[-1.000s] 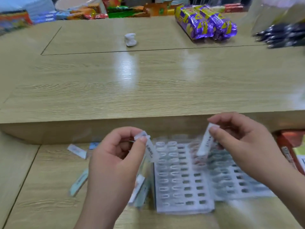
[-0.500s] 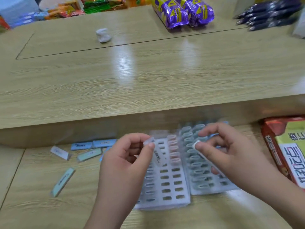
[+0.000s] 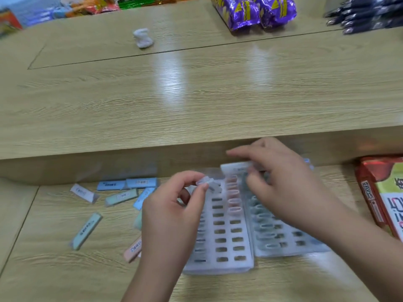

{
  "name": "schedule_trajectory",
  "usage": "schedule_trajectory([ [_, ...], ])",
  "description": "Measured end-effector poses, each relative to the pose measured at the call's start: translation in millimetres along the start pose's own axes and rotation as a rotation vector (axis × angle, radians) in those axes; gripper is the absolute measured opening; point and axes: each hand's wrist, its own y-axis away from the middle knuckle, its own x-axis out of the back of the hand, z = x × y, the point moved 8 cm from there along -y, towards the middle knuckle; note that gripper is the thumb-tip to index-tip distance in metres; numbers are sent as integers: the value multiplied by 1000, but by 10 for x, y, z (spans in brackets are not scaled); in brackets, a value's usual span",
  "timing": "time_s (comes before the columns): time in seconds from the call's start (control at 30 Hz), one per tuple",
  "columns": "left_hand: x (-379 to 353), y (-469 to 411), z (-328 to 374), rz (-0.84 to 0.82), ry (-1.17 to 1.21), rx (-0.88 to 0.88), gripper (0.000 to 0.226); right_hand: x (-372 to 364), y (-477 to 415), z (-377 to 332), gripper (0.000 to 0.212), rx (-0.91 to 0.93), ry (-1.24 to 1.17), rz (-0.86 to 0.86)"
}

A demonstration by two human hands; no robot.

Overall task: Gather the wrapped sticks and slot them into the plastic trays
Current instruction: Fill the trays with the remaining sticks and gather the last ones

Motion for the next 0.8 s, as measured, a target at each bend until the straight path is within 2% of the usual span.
schedule_trajectory([
  [0.07, -42, -14, -6, 3, -63, -45, 8, -67, -82, -71, 44, 74, 103, 32],
  [0.2, -102, -35, -1, 18, -194, -99, 13, -187, -157, -34, 41, 109, 135, 64],
  [0.43, -152, -56, -12, 15, -231, -150, 15, -295, -127, -30, 36, 214, 306, 118],
  [0.63, -222, -73, 28, -17, -335, -253, 16, -332, -124, -46, 15, 302, 320, 101],
  [0.7, -260, -71, 37, -52, -413, -292, 14, -355, -101, -33, 19, 327, 326, 78],
  [0.8, -310, -69, 68, -77, -525, -339, 11, -394, -92, -18, 37, 365, 376, 49],
])
